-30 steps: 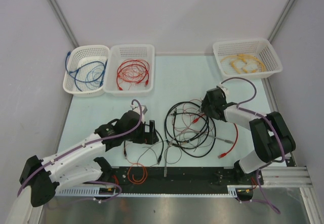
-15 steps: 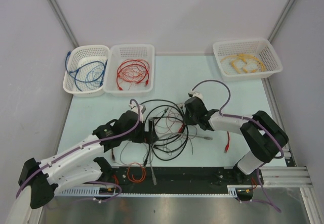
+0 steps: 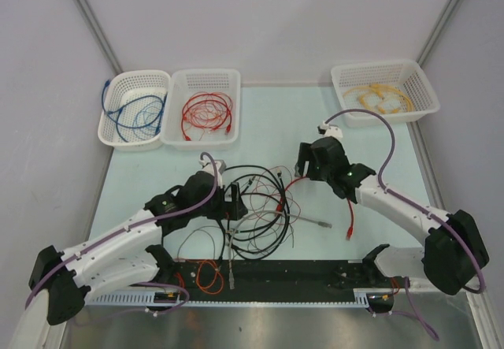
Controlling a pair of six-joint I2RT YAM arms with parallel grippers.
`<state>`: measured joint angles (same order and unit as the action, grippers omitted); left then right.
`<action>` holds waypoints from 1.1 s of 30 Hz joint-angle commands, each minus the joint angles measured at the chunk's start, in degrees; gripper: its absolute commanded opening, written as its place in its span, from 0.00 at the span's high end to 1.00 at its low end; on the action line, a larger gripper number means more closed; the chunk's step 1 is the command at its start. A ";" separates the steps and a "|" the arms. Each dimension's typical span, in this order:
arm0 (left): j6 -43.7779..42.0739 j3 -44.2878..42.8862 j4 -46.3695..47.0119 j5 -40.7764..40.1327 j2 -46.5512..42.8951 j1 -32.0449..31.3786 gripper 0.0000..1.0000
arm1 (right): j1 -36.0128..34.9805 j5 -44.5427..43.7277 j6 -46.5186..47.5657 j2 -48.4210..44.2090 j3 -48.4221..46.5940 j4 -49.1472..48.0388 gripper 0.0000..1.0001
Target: Untangle the cables
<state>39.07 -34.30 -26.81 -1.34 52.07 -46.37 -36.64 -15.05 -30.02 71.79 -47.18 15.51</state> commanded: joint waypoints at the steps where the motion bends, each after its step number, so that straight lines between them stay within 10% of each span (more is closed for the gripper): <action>1: 1.18 0.11 4.04 -0.06 1.54 -0.12 0.01 | 4.48 -3.31 -2.32 2.13 0.77 7.61 0.23; 33: 2.15 1.96 6.24 0.38 2.16 -0.21 0.01 | 19.86 -2.36 -5.58 17.42 4.81 9.45 0.40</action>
<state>40.58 -32.56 -22.28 -1.28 54.35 -46.37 -18.33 -18.31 -35.00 85.78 -43.31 23.92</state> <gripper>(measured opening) 0.996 0.620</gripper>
